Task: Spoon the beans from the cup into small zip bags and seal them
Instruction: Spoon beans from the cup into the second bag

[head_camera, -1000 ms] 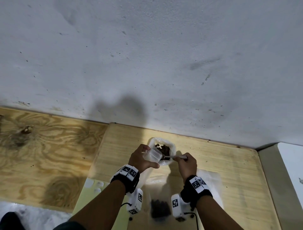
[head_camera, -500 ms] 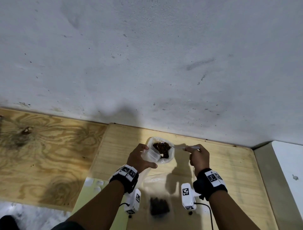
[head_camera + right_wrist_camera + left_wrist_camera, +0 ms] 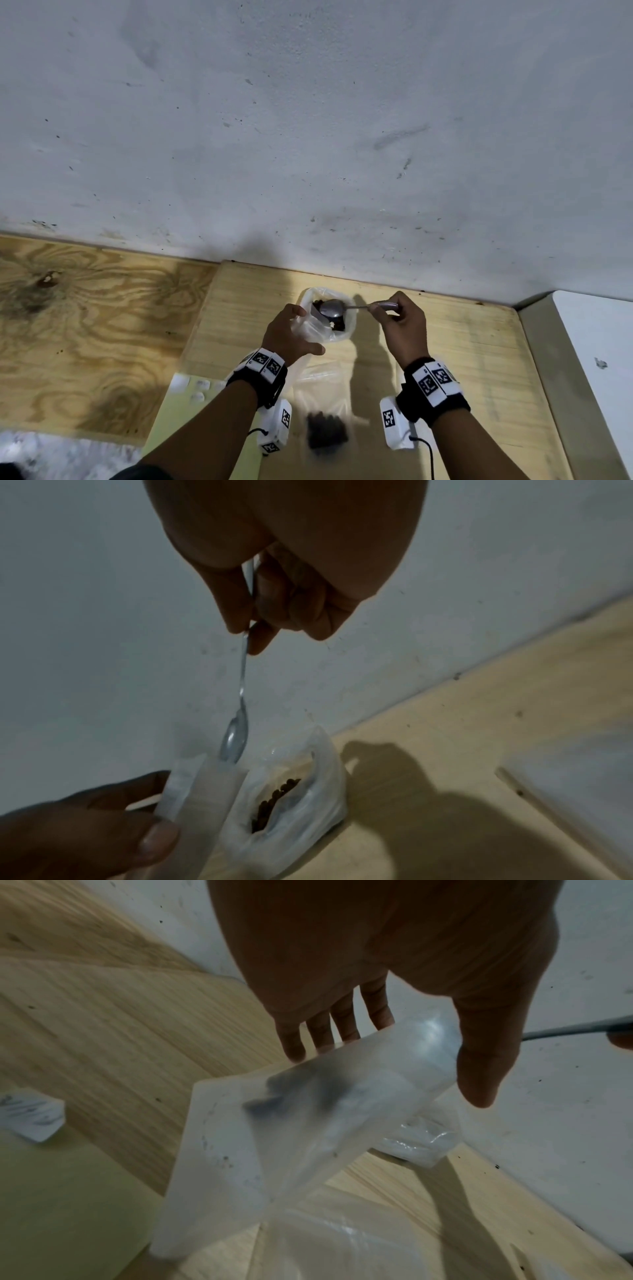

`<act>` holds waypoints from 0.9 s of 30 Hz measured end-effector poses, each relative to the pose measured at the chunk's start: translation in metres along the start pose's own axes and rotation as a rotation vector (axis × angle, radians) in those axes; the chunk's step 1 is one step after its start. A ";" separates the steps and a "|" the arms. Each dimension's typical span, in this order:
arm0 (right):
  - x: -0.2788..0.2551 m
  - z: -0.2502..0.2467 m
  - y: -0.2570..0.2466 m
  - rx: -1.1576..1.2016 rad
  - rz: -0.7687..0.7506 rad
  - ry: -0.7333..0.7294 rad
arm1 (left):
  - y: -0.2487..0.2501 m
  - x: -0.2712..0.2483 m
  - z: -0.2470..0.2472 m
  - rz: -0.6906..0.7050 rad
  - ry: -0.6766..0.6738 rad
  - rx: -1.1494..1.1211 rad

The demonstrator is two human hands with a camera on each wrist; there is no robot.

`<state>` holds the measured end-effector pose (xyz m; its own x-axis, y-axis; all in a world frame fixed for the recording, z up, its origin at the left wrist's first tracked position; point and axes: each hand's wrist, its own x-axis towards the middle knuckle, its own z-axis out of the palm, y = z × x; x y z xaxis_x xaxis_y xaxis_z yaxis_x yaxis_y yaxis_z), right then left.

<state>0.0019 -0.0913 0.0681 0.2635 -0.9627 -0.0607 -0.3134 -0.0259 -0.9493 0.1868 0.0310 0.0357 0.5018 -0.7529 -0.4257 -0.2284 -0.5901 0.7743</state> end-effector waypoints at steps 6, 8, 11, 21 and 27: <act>0.002 0.012 0.019 -0.113 0.026 0.121 | -0.004 0.008 -0.001 -0.059 -0.023 0.000; 0.003 0.020 0.028 -0.140 0.050 0.124 | -0.004 0.012 -0.002 -0.070 -0.034 -0.013; 0.001 0.032 0.036 -0.182 0.085 0.103 | -0.005 0.017 -0.003 -0.072 -0.049 -0.016; -0.004 0.059 0.045 0.011 0.467 0.038 | -0.004 0.019 -0.005 -0.051 -0.083 0.016; 0.004 0.050 0.047 0.093 0.631 0.105 | -0.004 0.018 -0.009 -0.038 -0.075 0.023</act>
<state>0.0334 -0.0827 0.0078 -0.0378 -0.8065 -0.5900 -0.2973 0.5728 -0.7639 0.2039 0.0224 0.0296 0.4470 -0.7490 -0.4891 -0.2295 -0.6245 0.7466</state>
